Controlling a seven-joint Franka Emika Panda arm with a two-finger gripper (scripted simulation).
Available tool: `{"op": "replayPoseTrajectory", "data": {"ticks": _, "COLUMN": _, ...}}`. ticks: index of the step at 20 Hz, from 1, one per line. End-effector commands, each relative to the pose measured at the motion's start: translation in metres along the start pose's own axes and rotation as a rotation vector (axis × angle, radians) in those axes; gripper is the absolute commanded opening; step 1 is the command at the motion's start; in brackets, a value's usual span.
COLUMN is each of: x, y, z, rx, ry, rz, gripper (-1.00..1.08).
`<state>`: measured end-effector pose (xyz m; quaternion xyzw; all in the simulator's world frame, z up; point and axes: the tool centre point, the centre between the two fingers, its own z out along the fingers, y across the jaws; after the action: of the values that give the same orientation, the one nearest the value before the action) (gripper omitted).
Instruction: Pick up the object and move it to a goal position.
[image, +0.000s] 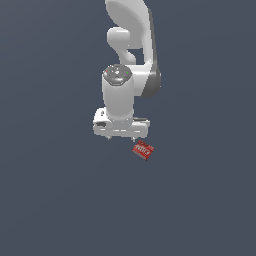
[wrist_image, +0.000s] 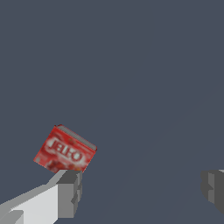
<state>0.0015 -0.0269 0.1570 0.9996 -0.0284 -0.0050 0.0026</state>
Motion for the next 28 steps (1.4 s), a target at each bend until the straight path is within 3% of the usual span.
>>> {"op": "replayPoseTrajectory", "data": {"ticks": 1, "x": 0.0, "y": 0.004, "z": 0.002, "rx": -0.004, "ry": -0.002, "rz": 0.009, "gripper": 1.0}}
{"op": "replayPoseTrajectory", "data": {"ticks": 14, "x": -0.001, "y": -0.007, "z": 0.012, "rx": -0.007, "ry": -0.002, "rz": -0.098, "gripper": 1.0}}
{"op": "replayPoseTrajectory", "data": {"ticks": 28, "x": -0.012, "y": -0.051, "z": 0.051, "rx": -0.013, "ry": -0.001, "rz": -0.523, "gripper": 1.0}}
